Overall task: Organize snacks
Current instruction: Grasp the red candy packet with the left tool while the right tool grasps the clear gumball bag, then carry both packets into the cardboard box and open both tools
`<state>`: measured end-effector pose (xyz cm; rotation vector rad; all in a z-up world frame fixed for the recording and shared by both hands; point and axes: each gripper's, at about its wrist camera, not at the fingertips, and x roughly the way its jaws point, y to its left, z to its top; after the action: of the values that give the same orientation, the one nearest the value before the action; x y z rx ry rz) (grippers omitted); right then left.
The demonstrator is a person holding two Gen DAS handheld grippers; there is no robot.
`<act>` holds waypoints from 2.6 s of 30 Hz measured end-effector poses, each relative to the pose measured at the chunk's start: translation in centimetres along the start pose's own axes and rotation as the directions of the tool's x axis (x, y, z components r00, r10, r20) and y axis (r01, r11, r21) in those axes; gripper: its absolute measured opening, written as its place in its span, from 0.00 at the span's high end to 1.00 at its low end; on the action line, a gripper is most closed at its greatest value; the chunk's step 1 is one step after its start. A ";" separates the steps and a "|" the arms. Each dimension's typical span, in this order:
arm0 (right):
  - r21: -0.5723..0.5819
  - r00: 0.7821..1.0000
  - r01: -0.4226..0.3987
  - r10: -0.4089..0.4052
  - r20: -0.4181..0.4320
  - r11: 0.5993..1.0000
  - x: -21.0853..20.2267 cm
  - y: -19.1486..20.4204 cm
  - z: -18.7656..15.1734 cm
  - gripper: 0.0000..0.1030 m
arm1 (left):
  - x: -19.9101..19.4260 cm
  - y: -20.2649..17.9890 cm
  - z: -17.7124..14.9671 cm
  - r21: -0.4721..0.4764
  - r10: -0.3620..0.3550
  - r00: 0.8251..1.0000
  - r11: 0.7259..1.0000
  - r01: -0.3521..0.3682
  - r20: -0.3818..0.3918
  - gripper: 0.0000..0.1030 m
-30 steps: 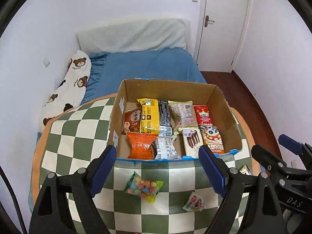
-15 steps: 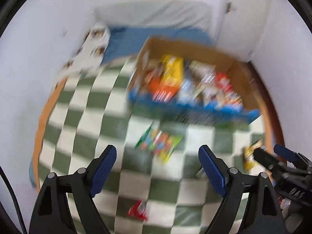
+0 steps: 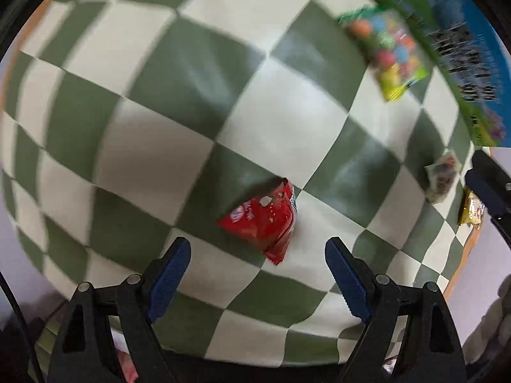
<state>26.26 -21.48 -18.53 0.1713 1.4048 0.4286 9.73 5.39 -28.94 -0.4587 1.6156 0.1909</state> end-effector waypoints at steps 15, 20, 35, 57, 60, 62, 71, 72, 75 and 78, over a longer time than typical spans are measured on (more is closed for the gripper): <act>-0.597 0.978 0.189 -0.203 0.044 0.780 8.1 11.5 6.8 0.30 | -1.2 -0.3 3.8 0.007 0.065 0.990 0.998 -0.066 0.125 0.67; -0.634 0.950 0.251 -0.313 0.014 0.732 12.3 12.7 8.1 0.39 | -1.5 -0.4 5.6 0.043 0.073 0.988 0.996 -0.080 0.139 0.67; 0.265 0.982 0.054 -0.003 -0.187 0.963 11.3 1.8 3.7 0.35 | 0.9 -1.4 5.7 0.196 -0.019 0.999 0.981 0.009 0.048 0.59; 0.188 0.997 0.076 -0.071 -0.032 0.979 5.9 3.1 -1.3 0.49 | -2.9 -5.6 1.3 0.225 -0.080 0.994 0.973 0.060 0.080 0.67; 0.198 0.999 0.040 -0.041 0.000 0.979 3.3 2.7 -2.0 0.49 | -4.9 -7.3 0.5 0.237 -0.137 0.987 0.965 0.113 0.086 0.67; 0.204 0.999 0.017 -0.023 0.026 0.979 0.9 2.0 -2.2 0.49 | -6.7 -8.6 0.8 0.251 -0.184 0.978 0.956 0.154 0.101 0.67; 0.195 0.978 -0.046 0.004 0.211 0.980 -11.7 -1.6 2.9 0.49 | -17.3 -15.5 7.2 0.399 -0.344 0.923 0.881 0.255 0.170 0.67; 0.187 0.972 -0.038 -0.007 0.235 0.982 -12.9 -1.8 4.0 0.49 | -18.0 -16.6 8.1 0.417 -0.346 0.922 0.874 0.249 0.175 0.67; 0.165 0.956 0.009 -0.057 0.289 0.986 -14.8 -2.3 7.8 0.49 | -18.6 -19.7 11.7 0.453 -0.316 0.931 0.868 0.206 0.183 0.67; 0.167 0.945 0.054 -0.104 0.310 0.985 -15.3 -3.4 11.5 0.49 | -17.9 -22.1 16.1 0.451 -0.273 0.948 0.875 0.174 0.164 0.67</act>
<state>36.57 -28.98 -3.83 0.2976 1.1217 0.2112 34.02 -5.09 -9.74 -0.2652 1.3183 -0.2841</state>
